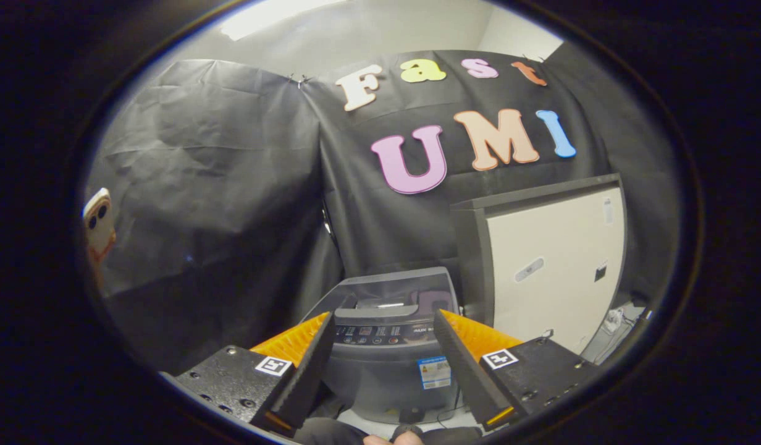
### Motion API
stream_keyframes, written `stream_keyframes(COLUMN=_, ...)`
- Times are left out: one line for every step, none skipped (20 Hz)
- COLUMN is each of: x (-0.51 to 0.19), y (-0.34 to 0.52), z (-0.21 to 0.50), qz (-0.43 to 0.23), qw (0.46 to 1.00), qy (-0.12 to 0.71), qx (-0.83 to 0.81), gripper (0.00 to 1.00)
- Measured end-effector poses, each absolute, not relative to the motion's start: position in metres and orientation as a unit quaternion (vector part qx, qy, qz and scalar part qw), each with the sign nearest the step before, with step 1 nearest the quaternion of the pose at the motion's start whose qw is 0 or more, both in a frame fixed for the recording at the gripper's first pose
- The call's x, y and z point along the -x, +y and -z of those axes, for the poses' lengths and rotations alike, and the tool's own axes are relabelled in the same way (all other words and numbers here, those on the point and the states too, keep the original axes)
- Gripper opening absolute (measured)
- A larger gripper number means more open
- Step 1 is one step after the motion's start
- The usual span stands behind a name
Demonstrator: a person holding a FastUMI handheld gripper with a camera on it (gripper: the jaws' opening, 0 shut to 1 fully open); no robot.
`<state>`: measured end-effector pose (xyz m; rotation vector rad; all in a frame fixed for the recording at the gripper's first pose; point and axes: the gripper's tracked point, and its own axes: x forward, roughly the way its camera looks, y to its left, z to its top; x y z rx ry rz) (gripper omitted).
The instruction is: Put the clothes into the washing machine and then close the washing machine lid.
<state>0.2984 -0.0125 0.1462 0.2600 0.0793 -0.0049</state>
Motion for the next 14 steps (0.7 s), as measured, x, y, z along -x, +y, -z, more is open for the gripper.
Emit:
stream_keyframes(x=-0.289, y=-0.015, z=-0.145, qz=0.005, qw=0.991, qy=0.037, qx=-0.13, gripper=0.96)
stream_keyframes(x=-0.28, y=-0.018, z=-0.141, qz=0.008, qw=0.991, qy=0.036, qx=-0.129, gripper=0.96)
stream_keyframes(x=-0.271, y=-0.021, z=-0.138, qz=0.01, qw=0.991, qy=0.037, qx=-0.13, gripper=0.96)
stream_keyframes(x=-0.263, y=-0.022, z=-0.133, qz=0.011, qw=0.991, qy=0.038, qx=-0.132, gripper=0.96)
stream_keyframes(x=-0.254, y=-0.024, z=-0.129, qz=0.011, qw=0.99, qy=0.039, qx=-0.132, gripper=0.96)
stream_keyframes(x=-0.245, y=-0.028, z=-0.125, qz=0.016, qw=0.991, qy=0.039, qx=-0.129, gripper=0.96)
stream_keyframes(x=-0.235, y=-0.032, z=-0.121, qz=0.021, qw=0.991, qy=0.038, qx=-0.124, gripper=0.96)
stream_keyframes(x=-0.226, y=-0.036, z=-0.117, qz=0.026, qw=0.992, qy=0.037, qx=-0.118, gripper=0.96)
stream_keyframes(x=-0.218, y=-0.04, z=-0.113, qz=0.033, qw=0.992, qy=0.038, qx=-0.114, gripper=0.96)
stream_keyframes(x=-0.208, y=-0.042, z=-0.108, qz=0.038, qw=0.993, qy=0.037, qx=-0.108, gripper=0.96)
stream_keyframes(x=-0.198, y=-0.041, z=-0.106, qz=0.038, qw=0.993, qy=0.031, qx=-0.103, gripper=0.96)
stream_keyframes(x=-0.186, y=-0.039, z=-0.105, qz=0.037, qw=0.994, qy=0.024, qx=-0.104, gripper=0.97)
stream_keyframes(x=-0.178, y=-0.04, z=-0.102, qz=0.039, qw=0.993, qy=0.021, qx=-0.107, gripper=0.96)
stream_keyframes(x=-0.171, y=-0.042, z=-0.099, qz=0.047, qw=0.993, qy=0.02, qx=-0.106, gripper=0.96)
